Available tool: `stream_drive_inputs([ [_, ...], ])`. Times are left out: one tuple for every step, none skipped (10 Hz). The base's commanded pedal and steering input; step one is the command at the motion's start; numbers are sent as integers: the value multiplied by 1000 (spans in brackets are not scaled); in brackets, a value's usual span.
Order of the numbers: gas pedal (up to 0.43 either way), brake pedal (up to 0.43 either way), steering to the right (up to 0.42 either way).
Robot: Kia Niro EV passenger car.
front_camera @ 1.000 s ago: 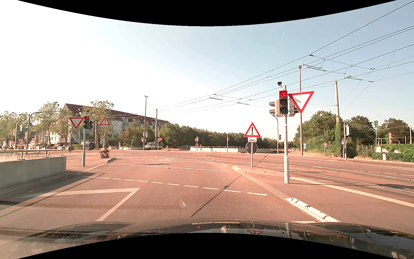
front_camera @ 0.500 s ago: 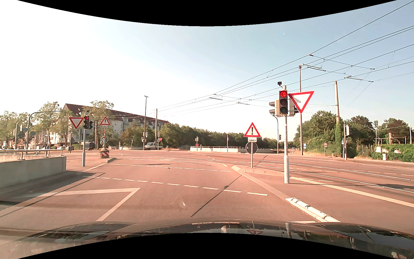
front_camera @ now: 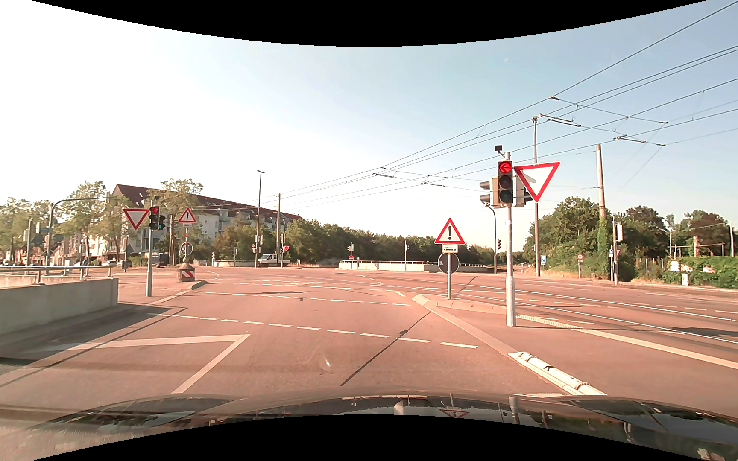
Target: Follow the waypoints while adhering to traffic rules and regulations
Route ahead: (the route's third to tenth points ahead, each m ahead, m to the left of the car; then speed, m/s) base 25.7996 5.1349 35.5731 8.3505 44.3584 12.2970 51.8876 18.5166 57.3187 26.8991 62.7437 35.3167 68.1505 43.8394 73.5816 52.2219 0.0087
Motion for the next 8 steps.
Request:
stream_drive_inputs([
  [0,232,-79],
  [0,226,-79],
  [0,232,-79],
  [0,232,-79],
  [0,232,-79],
  [0,232,-79],
  [0,232,-80],
  [0,226,-79],
])
